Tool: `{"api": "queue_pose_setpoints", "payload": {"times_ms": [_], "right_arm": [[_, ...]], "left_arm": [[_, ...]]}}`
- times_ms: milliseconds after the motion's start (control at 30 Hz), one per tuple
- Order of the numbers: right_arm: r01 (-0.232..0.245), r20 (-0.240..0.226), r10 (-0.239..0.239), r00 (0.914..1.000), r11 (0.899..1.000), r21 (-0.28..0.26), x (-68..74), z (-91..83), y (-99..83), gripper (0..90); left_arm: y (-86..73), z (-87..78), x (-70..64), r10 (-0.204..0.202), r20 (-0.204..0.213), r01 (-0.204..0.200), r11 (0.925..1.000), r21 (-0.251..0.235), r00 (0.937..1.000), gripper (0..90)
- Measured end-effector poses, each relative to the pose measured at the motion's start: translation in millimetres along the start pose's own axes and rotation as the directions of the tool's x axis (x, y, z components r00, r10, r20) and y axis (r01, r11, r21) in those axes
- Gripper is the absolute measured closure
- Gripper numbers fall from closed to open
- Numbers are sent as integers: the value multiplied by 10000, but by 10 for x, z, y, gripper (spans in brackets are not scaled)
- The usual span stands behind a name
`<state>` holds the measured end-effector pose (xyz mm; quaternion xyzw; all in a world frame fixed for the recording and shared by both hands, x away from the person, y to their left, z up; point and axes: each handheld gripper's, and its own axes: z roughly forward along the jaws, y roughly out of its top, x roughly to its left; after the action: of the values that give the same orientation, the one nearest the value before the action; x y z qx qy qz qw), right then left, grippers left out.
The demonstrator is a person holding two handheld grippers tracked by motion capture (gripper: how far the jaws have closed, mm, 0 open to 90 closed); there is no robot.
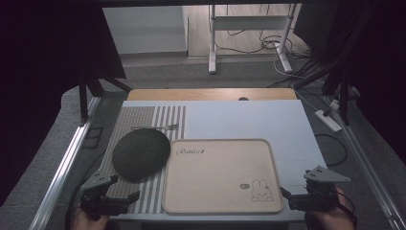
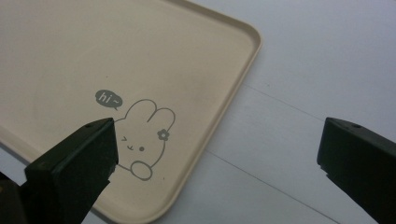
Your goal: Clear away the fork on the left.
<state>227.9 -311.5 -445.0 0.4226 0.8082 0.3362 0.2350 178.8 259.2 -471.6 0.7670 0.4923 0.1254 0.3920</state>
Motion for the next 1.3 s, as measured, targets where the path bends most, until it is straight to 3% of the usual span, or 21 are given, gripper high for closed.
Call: {"api": "queue_pose_setpoints", "payload": {"times_ms": [333, 533, 1033, 1133, 1300], "right_arm": [[80, 1, -80, 10000, 10000, 30, 6, 1, 0, 0], [134, -13, -134, 9999, 9999, 35, 9, 3, 0, 0], [224, -39, -223, 9997, 9997, 106, 18, 10, 2, 0], [227, -44, -227, 9997, 9997, 113, 18, 11, 2, 0], [236, -63, -236, 9997, 9997, 110, 18, 13, 2, 0]], "left_arm": [[41, 49, 41, 74, -22, -74, 10000, -41, 10000, 5], [123, 137, 138, -31, 224, 29, 9999, 114, 9997, 8], [283, 305, 180, 173, -3, -173, 9997, 142, 9998, 1], [340, 362, 193, 255, 103, -257, 9996, 148, 9996, 0], [458, 489, 244, -13, 510, -2, 9996, 288, 9987, 0]]}}
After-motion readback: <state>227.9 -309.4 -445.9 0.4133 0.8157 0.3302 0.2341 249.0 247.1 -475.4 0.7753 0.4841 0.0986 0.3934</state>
